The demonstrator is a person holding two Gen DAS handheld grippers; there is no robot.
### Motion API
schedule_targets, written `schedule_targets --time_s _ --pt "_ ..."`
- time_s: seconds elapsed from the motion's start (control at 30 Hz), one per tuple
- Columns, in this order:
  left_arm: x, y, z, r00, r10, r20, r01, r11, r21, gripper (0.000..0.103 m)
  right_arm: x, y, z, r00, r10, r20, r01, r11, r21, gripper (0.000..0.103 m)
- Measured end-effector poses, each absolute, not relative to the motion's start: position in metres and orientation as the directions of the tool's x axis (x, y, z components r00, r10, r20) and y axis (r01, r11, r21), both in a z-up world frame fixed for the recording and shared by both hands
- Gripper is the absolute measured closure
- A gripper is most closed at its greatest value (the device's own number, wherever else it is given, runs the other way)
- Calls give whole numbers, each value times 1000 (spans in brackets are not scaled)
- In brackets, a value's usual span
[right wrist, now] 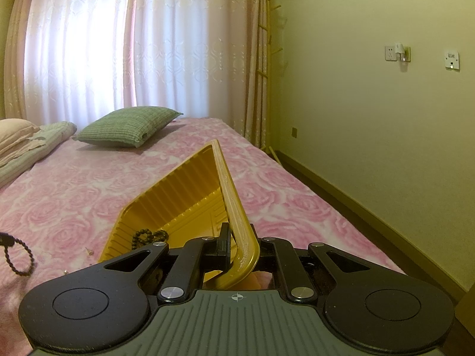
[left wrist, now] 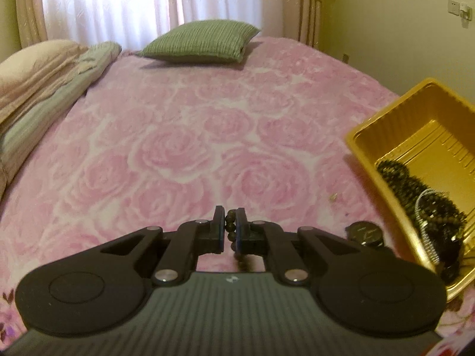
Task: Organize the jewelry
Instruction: 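Lift the dark bead bracelet and carry it over the yellow tray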
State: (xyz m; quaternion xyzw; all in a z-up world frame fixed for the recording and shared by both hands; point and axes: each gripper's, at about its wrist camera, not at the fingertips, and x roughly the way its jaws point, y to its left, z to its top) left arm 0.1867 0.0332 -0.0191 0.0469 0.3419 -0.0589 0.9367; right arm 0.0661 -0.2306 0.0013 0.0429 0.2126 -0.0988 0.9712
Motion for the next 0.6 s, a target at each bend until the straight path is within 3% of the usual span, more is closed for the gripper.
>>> schedule_targets --time_s 0.23,0.6 --pt "183 16 3 767 -135 -628 211 976 48 97 66 -231 1 890 -172 -421 209 977 44 94" --pt "178 -44 33 712 -335 -617 429 903 4 97 65 -232 3 889 -170 -426 211 976 51 94"
